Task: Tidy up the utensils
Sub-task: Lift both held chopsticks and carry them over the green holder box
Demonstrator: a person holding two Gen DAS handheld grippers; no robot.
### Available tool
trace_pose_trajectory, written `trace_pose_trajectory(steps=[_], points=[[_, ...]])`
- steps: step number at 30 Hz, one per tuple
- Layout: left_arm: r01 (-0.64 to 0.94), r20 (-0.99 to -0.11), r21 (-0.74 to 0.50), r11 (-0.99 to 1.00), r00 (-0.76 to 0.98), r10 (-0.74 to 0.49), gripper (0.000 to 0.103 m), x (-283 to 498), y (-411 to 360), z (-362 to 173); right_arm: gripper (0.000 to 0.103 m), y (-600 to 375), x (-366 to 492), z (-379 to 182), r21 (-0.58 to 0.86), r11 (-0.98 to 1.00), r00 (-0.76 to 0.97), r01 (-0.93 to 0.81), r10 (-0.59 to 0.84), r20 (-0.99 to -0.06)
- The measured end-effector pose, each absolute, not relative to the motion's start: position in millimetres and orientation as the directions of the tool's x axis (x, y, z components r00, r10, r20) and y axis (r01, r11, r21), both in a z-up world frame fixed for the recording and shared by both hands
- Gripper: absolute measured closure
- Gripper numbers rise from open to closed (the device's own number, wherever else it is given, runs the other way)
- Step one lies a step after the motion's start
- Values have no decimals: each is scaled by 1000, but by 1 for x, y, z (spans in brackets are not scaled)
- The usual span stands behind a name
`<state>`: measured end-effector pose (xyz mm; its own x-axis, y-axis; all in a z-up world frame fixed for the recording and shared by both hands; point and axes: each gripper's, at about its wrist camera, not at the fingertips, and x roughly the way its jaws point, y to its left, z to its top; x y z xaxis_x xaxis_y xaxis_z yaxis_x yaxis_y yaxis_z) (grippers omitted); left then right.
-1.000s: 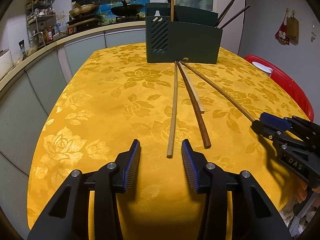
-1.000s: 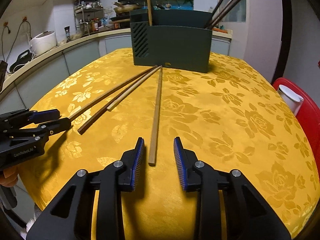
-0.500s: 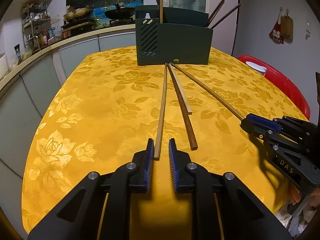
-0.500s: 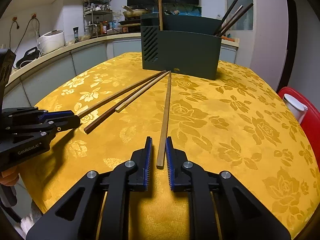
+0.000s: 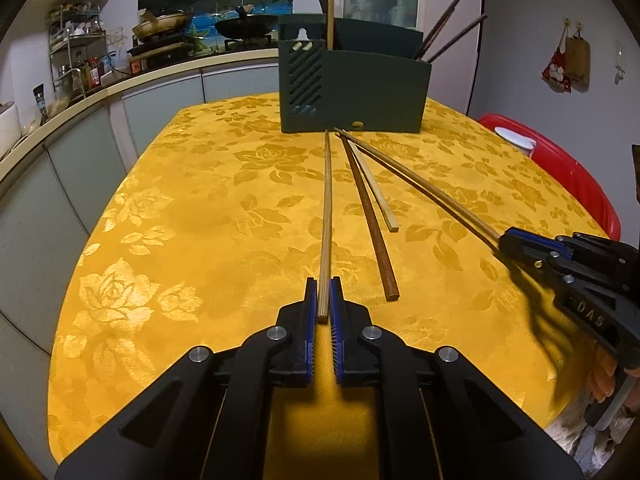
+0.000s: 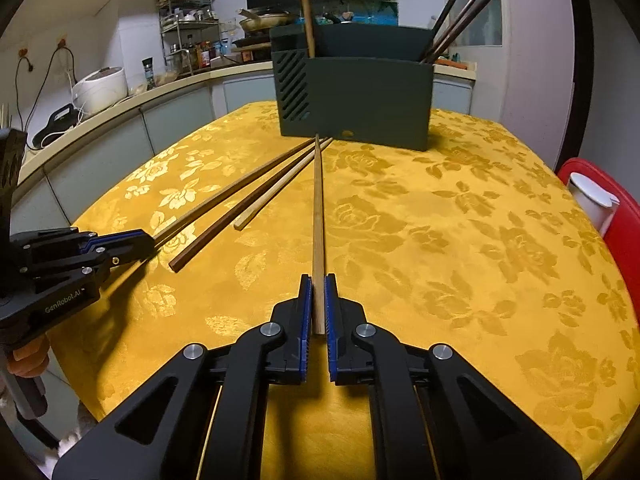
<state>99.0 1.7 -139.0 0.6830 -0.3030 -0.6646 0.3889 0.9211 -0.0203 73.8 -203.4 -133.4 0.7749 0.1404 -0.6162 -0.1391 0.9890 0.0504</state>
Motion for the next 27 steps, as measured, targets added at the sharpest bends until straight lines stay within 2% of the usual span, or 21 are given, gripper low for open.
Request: trace_pose_trajectory(steps=[5, 17, 27], points=[[373, -630, -27, 927, 714, -305, 97, 94, 10, -122, 96, -216, 66, -111, 58, 990, 805, -125, 135, -577], [348, -464, -28, 937, 826, -321, 97, 79, 18, -41, 96, -249, 48, -29, 88, 987, 904, -134, 158, -397], [381, -361, -15, 925, 860, -360, 97, 79, 13, 26, 96, -255, 42, 17, 93, 982, 934, -162, 183, -306]])
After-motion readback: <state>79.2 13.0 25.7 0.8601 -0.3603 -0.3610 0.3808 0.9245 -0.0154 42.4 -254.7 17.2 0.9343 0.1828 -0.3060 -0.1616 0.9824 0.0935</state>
